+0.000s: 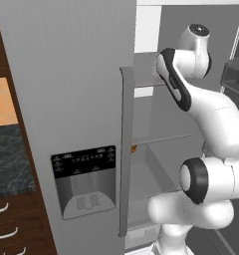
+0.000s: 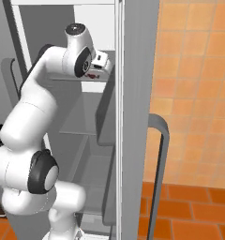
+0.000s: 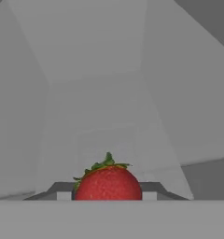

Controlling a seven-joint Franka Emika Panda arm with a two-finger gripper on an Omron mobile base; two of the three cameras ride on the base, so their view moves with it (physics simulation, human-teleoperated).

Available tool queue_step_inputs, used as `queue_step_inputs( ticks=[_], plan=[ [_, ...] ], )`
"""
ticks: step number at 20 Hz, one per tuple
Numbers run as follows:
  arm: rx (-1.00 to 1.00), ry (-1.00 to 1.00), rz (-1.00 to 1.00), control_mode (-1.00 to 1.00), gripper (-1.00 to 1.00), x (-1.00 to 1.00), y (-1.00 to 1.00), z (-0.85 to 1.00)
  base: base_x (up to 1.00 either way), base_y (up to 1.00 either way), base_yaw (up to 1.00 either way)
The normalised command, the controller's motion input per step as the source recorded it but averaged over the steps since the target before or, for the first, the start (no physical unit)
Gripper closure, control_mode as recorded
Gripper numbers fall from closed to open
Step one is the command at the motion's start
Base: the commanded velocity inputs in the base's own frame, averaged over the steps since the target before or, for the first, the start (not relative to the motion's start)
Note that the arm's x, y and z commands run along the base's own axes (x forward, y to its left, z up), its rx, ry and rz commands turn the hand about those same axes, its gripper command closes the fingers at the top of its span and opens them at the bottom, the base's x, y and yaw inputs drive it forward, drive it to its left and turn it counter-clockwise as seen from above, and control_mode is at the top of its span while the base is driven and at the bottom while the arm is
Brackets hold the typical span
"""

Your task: Take the strawberry from the fridge and place it on top of the pancake, located on the dining counter.

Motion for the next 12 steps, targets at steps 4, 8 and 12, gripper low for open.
queue_step_inputs(
  ticks=[4,8,12],
  plan=[
    [0.01,0.01,-0.10,-1.00,1.00,-1.00,0.07,0.00,0.00,0.00,0.00],
    [0.01,0.01,-0.06,-1.00,1.00,-1.00,0.00,0.00,0.00,0.00,0.00],
    [0.00,0.01,0.00,-1.00,1.00,-1.00,0.06,-0.16,0.00,0.00,0.00]
  ],
)
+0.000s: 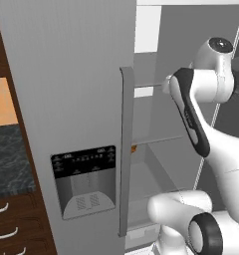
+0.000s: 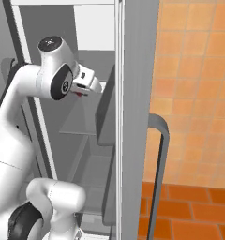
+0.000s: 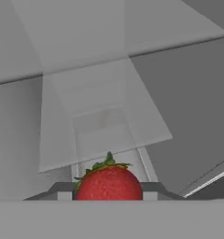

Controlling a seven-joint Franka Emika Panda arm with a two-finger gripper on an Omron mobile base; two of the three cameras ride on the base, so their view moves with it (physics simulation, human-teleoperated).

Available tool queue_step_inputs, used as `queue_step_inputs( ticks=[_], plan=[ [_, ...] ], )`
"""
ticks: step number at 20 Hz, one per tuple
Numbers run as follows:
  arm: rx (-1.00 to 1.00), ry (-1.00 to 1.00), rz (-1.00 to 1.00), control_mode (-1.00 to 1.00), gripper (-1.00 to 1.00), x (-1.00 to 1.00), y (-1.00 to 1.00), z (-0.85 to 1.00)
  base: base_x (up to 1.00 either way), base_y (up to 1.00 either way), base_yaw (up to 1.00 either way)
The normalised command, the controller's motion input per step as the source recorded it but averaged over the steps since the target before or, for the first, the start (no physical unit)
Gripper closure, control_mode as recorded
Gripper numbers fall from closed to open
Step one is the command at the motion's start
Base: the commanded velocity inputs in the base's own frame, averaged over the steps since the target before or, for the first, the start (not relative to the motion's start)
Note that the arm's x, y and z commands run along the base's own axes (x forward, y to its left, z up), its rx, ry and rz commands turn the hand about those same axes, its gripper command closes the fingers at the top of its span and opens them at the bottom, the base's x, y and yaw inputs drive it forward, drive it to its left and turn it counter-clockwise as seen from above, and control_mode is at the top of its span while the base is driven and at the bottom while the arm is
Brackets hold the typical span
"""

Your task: Take the strawberry from the fridge and place it on top of the pancake, located on the dining counter.

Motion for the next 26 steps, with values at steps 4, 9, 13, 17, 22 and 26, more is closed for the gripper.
queue_step_inputs(
  ticks=[4,9,13,17,22,26],
  plan=[
    [0.00,0.05,0.00,-1.00,1.00,-1.00,0.29,-0.28,0.00,0.00,0.00],
    [0.00,0.05,0.01,-1.00,1.00,-1.00,0.09,-0.43,0.00,0.00,0.00],
    [-0.05,0.02,0.03,-1.00,1.00,-1.00,0.16,-0.61,0.00,0.00,0.00],
    [-0.07,0.00,0.04,-1.00,1.00,-0.74,0.28,-0.49,0.00,0.00,0.00],
    [-0.03,0.00,0.03,-1.00,1.00,-0.19,0.07,-0.43,0.00,0.00,0.00],
    [0.03,0.00,0.00,-1.00,1.00,0.00,-0.02,-0.25,0.00,0.00,0.00]
  ],
)
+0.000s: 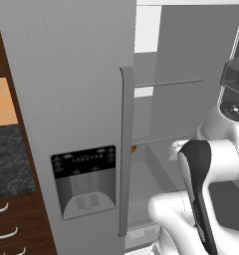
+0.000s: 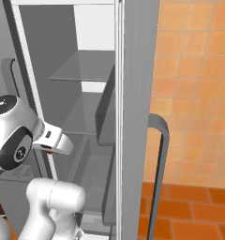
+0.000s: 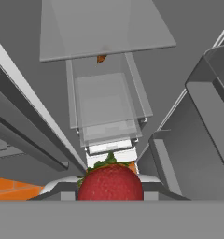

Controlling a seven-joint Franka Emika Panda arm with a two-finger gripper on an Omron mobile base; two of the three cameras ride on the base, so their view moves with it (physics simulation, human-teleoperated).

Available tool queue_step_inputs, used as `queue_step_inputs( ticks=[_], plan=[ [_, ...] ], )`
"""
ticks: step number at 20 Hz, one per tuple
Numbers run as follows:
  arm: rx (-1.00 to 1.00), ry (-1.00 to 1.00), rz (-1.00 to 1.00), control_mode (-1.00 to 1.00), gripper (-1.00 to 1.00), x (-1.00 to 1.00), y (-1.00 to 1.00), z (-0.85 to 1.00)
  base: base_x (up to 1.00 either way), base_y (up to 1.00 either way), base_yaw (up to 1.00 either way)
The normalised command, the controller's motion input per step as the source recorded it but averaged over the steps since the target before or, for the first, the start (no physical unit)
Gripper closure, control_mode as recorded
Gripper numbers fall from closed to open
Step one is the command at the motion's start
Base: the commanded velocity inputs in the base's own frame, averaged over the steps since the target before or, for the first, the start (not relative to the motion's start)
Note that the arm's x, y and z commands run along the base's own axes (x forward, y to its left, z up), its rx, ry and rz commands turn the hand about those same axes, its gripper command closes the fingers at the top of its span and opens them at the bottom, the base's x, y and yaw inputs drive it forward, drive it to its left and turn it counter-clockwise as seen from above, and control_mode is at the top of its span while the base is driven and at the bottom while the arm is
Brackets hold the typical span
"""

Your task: Take the strawberry from the fridge and place it on top of the pancake, located on the dining counter.

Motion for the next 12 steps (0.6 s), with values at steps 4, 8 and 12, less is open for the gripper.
queue_step_inputs(
  ticks=[4,8,12],
  plan=[
    [0.00,0.00,0.00,-1.00,1.00,0.00,0.00,0.00,0.00,0.00,0.00],
    [0.00,0.00,0.00,-1.00,1.00,-0.01,0.00,0.00,0.00,0.00,0.00],
    [0.00,0.00,0.00,1.00,1.00,-0.06,0.06,0.00,-0.24,0.52,-0.07]
  ],
)
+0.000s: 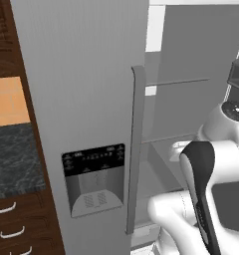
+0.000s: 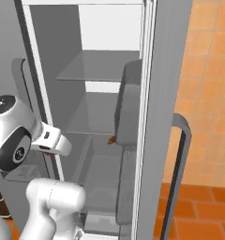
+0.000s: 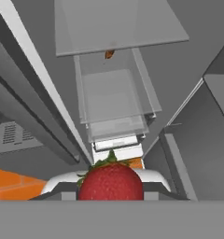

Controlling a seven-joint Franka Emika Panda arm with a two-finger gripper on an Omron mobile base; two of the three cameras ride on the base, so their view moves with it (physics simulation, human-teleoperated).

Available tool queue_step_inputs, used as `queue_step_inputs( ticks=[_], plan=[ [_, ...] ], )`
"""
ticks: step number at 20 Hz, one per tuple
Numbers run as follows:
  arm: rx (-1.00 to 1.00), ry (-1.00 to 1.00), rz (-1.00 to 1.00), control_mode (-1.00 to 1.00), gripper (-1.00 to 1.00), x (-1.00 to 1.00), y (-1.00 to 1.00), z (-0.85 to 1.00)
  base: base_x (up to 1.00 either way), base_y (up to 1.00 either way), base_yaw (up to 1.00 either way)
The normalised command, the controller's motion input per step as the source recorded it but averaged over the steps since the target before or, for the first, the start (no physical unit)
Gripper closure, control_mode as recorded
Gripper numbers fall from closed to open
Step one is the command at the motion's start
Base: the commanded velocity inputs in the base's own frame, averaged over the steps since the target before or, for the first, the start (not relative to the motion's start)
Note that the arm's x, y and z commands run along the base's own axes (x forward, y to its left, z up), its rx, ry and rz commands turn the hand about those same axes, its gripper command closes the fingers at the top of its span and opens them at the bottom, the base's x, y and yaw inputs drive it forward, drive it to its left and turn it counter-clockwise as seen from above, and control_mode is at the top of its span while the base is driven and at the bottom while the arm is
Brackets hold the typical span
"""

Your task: Take the strawberry from the fridge and place it on top of the pancake, located on the dining counter.

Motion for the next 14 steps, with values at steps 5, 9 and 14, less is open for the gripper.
queue_step_inputs(
  ticks=[5,9,14],
  plan=[
    [0.00,0.00,0.00,1.00,1.00,0.00,0.00,0.00,-0.60,0.73,-0.32],
    [0.00,0.00,0.00,1.00,1.00,0.00,0.00,0.00,-0.94,-0.02,-0.62],
    [0.00,0.00,0.00,1.00,1.00,0.00,0.00,0.00,-0.23,-0.06,-0.83]
  ],
)
